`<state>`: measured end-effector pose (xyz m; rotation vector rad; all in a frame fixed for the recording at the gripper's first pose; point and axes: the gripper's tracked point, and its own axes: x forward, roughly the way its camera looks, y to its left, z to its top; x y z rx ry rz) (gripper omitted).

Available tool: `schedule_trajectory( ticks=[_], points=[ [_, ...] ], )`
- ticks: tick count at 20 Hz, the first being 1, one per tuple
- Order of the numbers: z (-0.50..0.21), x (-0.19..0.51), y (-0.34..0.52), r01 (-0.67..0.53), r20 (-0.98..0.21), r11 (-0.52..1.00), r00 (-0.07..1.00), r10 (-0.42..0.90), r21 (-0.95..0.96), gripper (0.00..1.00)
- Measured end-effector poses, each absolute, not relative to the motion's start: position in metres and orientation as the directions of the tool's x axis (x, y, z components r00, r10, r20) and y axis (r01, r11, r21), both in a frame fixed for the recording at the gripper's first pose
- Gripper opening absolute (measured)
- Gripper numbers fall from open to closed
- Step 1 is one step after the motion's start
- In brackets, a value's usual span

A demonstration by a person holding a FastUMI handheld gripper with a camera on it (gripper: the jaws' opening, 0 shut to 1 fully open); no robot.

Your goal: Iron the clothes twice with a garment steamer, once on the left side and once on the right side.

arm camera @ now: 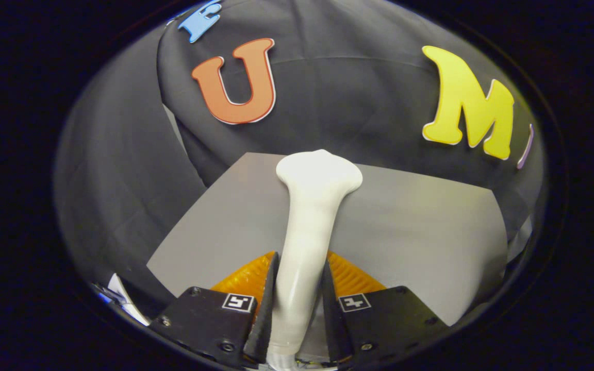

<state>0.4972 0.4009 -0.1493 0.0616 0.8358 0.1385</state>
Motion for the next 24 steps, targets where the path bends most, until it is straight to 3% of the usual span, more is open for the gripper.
schedule_trajectory(
  ticks=[6, 13, 24],
  points=[
    [-0.123, 0.493, 0.406, -0.075, -0.697, 0.991, 0.705, 0.133, 0.114, 0.31],
    [-0.076, 0.458, 0.391, -0.057, -0.655, 0.977, 0.734, 0.181, 0.207, 0.31],
    [0.012, 0.352, 0.353, -0.172, -0.490, 0.949, 0.823, 0.286, 0.266, 0.30]
  ],
)
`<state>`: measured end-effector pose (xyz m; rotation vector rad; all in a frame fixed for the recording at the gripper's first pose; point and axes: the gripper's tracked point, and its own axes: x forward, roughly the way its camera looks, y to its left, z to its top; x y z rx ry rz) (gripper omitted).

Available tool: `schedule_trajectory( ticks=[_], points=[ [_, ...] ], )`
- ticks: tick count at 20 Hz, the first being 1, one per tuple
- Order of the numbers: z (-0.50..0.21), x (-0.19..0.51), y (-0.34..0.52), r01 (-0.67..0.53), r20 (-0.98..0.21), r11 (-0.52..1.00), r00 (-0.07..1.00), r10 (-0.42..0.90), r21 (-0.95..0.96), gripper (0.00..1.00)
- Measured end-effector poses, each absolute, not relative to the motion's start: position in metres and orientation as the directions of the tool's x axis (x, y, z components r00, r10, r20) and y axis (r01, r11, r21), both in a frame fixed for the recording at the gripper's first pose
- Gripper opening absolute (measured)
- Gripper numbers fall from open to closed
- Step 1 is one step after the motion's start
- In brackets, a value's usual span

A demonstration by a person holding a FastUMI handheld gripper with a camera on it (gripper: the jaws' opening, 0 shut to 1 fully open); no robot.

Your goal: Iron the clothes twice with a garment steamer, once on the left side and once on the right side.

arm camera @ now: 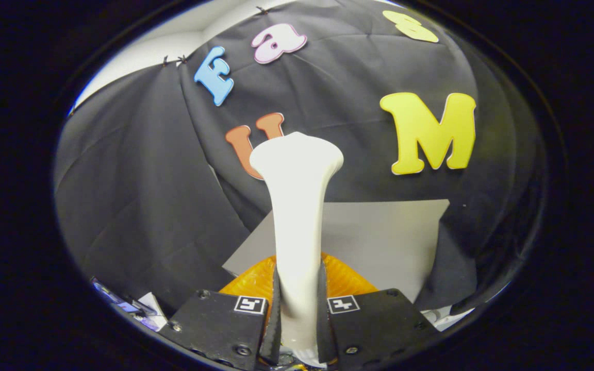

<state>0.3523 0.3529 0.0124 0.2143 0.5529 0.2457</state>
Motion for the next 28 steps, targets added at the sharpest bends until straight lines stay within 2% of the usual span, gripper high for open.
schedule_trajectory(
  ticks=[3, 15, 21, 28],
  points=[
    [0.035, 0.323, 0.321, -0.164, -0.433, 0.962, 0.867, 0.247, 0.220, 0.30],
    [0.101, 0.195, 0.181, -0.096, -0.272, 0.967, 0.949, 0.161, 0.236, 0.30],
    [0.153, 0.179, 0.098, -0.072, -0.134, 0.971, 0.985, 0.105, 0.228, 0.30],
    [0.183, 0.197, 0.017, -0.047, -0.038, 0.981, 0.998, 0.055, 0.186, 0.30]
  ],
)
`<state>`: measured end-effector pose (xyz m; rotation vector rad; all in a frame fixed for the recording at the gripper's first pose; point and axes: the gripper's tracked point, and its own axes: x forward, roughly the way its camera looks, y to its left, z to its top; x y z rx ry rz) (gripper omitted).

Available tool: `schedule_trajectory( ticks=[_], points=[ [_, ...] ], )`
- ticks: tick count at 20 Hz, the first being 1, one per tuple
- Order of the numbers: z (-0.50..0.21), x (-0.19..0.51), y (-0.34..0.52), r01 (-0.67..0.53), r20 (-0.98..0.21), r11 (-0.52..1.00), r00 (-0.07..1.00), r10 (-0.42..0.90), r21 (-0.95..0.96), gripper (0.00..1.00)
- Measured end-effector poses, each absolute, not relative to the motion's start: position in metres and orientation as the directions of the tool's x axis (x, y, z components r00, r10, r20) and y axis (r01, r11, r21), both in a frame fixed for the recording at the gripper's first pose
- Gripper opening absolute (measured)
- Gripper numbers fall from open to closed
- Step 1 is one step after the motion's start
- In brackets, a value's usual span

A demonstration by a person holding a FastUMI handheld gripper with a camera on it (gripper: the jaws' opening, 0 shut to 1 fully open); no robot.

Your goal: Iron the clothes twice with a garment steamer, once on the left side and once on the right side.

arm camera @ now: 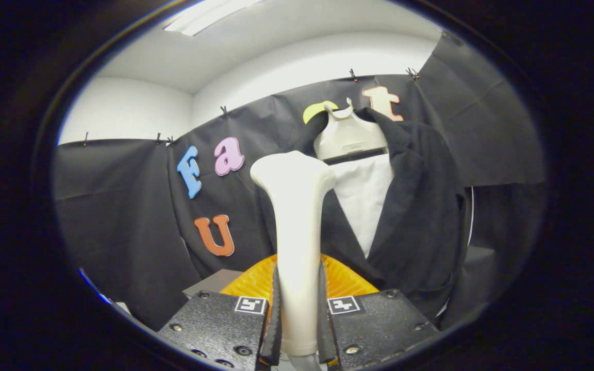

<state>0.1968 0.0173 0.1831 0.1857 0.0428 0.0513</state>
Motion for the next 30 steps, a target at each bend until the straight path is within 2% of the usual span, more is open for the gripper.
schedule_trajectory(
  ticks=[4, 11, 14, 23, 30],
  points=[
    [0.201, 0.211, -0.003, -0.037, 0.020, 0.986, 0.999, 0.035, 0.162, 0.30],
    [0.246, 0.217, -0.005, -0.026, 0.208, 0.994, 0.978, 0.004, 0.103, 0.30],
    [0.246, 0.226, -0.001, 0.023, 0.248, 0.999, 0.968, -0.033, 0.044, 0.30],
    [0.205, 0.256, 0.007, 0.150, 0.175, 0.988, 0.974, -0.140, -0.045, 0.30],
    [0.163, 0.242, 0.014, 0.169, 0.107, 0.984, 0.981, -0.161, -0.064, 0.31]
  ],
)
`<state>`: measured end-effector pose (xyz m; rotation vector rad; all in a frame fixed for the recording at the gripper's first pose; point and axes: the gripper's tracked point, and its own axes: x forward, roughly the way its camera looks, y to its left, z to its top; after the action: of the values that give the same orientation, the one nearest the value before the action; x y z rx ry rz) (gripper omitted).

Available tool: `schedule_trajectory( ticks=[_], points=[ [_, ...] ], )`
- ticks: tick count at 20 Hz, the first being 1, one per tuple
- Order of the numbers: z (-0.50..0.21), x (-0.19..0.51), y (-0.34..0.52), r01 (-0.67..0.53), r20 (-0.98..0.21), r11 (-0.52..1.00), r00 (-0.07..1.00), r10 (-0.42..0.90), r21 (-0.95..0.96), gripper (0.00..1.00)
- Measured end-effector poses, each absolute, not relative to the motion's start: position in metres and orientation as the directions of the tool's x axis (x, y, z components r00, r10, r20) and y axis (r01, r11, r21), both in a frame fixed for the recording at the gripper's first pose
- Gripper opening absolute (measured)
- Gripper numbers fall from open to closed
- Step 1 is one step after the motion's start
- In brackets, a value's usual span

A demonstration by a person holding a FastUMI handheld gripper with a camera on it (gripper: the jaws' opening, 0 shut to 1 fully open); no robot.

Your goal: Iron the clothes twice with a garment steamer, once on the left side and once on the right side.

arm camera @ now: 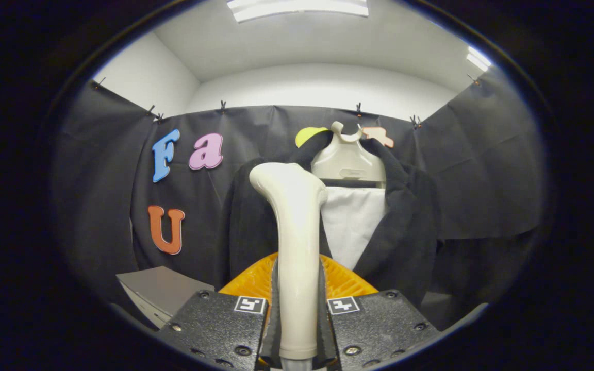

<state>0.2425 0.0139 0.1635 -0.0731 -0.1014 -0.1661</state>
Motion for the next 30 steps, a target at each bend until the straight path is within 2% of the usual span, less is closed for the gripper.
schedule_trajectory(
  ticks=[30],
  points=[
    [0.025, 0.196, -0.006, 0.288, -0.141, 0.949, 0.942, -0.304, -0.126, 0.30]
  ],
)
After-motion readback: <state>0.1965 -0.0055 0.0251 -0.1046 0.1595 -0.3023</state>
